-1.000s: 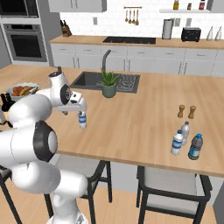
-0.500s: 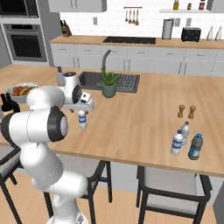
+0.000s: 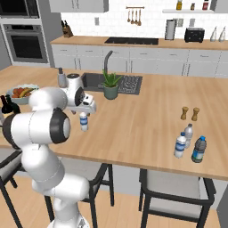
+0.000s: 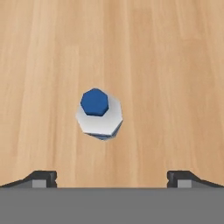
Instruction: Move the plastic bottles in the middle to the plastics group, and the glass bottles in the middle to the glass group.
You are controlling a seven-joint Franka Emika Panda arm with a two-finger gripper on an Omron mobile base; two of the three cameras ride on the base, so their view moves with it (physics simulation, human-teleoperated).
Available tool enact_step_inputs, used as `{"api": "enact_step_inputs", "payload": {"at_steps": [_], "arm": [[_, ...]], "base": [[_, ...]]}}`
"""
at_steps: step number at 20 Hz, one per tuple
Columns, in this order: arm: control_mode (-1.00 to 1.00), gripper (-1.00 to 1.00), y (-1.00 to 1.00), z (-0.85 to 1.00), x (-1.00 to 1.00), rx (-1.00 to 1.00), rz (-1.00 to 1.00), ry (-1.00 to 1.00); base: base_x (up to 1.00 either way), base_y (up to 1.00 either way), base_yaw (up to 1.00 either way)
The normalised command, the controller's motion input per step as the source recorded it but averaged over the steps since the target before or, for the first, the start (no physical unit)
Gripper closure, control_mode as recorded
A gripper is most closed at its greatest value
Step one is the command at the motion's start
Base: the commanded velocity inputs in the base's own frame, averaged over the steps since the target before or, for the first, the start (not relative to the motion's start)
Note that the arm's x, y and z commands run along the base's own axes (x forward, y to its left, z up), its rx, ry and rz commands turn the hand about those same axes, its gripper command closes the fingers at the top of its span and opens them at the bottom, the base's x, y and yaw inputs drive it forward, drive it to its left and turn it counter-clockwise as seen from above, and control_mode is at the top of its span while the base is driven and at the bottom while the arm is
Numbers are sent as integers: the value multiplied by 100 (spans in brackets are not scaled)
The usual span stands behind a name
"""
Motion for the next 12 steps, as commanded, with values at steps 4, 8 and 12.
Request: {"api": "enact_step_inputs", "payload": {"at_steps": [4, 8, 12], "arm": [[-100, -100, 0, 0, 24, 3, 0, -5], [-100, -100, 0, 0, 27, 0, 0, -3], [-100, -100, 0, -3, 26, -1, 0, 0]], "base": [[0, 0, 0], [0, 0, 0], [0, 0, 0]]}}
